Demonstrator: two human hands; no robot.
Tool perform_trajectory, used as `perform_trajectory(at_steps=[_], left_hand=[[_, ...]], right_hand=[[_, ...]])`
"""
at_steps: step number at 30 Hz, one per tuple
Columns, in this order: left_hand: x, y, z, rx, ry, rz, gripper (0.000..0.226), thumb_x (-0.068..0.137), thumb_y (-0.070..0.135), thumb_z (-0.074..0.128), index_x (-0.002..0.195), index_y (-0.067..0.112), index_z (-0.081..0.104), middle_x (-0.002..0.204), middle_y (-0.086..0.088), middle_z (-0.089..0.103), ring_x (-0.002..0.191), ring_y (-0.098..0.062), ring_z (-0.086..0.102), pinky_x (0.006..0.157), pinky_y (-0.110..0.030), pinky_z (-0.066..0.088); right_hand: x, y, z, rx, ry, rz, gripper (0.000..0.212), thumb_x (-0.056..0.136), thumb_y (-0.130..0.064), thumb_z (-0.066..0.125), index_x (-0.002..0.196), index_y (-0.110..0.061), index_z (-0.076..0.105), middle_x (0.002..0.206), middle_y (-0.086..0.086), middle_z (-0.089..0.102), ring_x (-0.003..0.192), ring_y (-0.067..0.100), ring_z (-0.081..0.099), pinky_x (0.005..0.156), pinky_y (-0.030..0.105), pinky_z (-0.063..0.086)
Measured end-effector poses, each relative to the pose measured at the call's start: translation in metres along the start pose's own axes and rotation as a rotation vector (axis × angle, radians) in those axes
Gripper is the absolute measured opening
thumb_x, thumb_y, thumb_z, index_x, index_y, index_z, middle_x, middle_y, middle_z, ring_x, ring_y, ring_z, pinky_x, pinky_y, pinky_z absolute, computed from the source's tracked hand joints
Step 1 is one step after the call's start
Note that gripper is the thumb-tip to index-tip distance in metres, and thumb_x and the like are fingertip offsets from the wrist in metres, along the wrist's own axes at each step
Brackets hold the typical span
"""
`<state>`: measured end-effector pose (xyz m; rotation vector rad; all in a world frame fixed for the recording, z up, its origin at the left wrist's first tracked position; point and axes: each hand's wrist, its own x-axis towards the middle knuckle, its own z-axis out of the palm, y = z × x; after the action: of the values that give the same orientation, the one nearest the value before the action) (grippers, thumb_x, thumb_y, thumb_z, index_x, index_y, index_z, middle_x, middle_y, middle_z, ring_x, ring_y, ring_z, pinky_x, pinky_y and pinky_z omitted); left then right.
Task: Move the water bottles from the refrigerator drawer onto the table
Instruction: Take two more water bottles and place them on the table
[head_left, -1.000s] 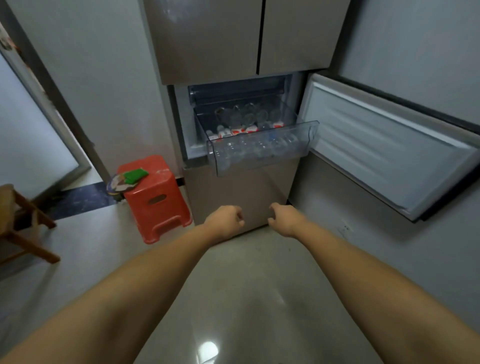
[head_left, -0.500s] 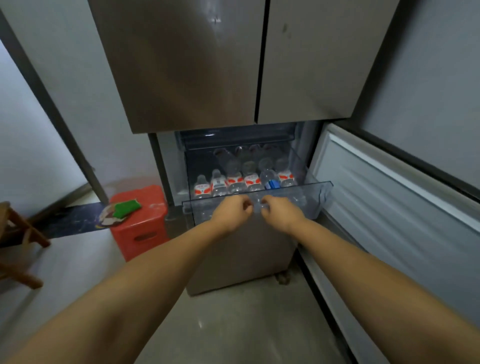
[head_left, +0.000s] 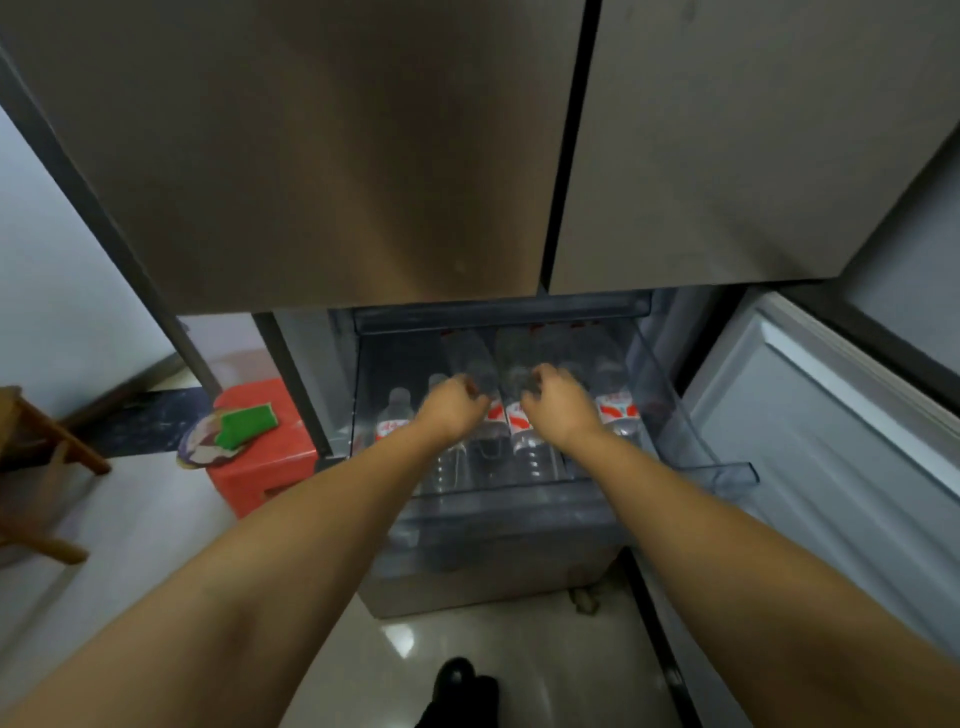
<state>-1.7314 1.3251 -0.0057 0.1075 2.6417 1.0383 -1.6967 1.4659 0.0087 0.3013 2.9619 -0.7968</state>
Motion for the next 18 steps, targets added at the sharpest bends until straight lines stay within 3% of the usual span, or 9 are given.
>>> perform_trajectory(at_steps=[4, 6, 9, 12, 18], left_hand=[[0.051, 0.002, 0.005, 0.04, -0.017, -0.101, 0.041, 0.099, 0.027, 0.043, 0.128, 0.001, 0.053, 0.129, -0.021, 0.057, 0.111, -0.034, 0.057, 0.089, -0.034, 0.044], [0.077, 0.002, 0.011, 0.026, 0.059, -0.119, 0.063, 0.097, 0.041, 0.043, 0.147, 0.005, 0.031, 0.149, -0.019, 0.037, 0.132, -0.035, 0.041, 0.105, -0.036, 0.036], [0.099, 0.0, 0.023, -0.126, 0.132, -0.25, 0.092, 0.089, 0.055, 0.052, 0.152, 0.004, 0.008, 0.154, -0.021, 0.024, 0.138, -0.037, 0.033, 0.111, -0.04, 0.032], [0.105, -0.004, 0.032, -0.215, 0.136, -0.374, 0.099, 0.085, 0.055, 0.058, 0.151, 0.002, 0.006, 0.151, -0.024, 0.029, 0.135, -0.039, 0.038, 0.109, -0.046, 0.037], [0.1, -0.002, 0.027, -0.143, 0.092, -0.383, 0.089, 0.088, 0.045, 0.058, 0.151, 0.003, 0.012, 0.15, -0.022, 0.033, 0.135, -0.039, 0.038, 0.109, -0.044, 0.037]], right_hand=[[0.049, -0.005, 0.015, -0.049, -0.025, 0.012, 0.043, 0.095, -0.019, 0.051, 0.135, -0.004, 0.045, 0.136, 0.021, 0.047, 0.122, 0.036, 0.049, 0.098, 0.038, 0.042], [0.07, -0.007, 0.023, -0.12, 0.007, 0.011, 0.047, 0.095, -0.024, 0.05, 0.138, -0.005, 0.041, 0.138, 0.022, 0.045, 0.124, 0.037, 0.046, 0.099, 0.037, 0.039], [0.086, -0.012, 0.034, -0.218, 0.012, 0.073, 0.058, 0.099, -0.037, 0.042, 0.144, -0.002, 0.031, 0.143, 0.023, 0.04, 0.129, 0.037, 0.04, 0.104, 0.039, 0.033], [0.095, -0.016, 0.048, -0.245, -0.014, 0.101, 0.066, 0.101, -0.044, 0.035, 0.149, 0.0, 0.021, 0.148, 0.025, 0.034, 0.132, 0.038, 0.036, 0.107, 0.039, 0.031], [0.092, -0.022, 0.047, -0.238, -0.017, 0.135, 0.075, 0.098, -0.041, 0.046, 0.149, 0.004, 0.013, 0.149, 0.028, 0.031, 0.134, 0.038, 0.034, 0.11, 0.039, 0.028]])
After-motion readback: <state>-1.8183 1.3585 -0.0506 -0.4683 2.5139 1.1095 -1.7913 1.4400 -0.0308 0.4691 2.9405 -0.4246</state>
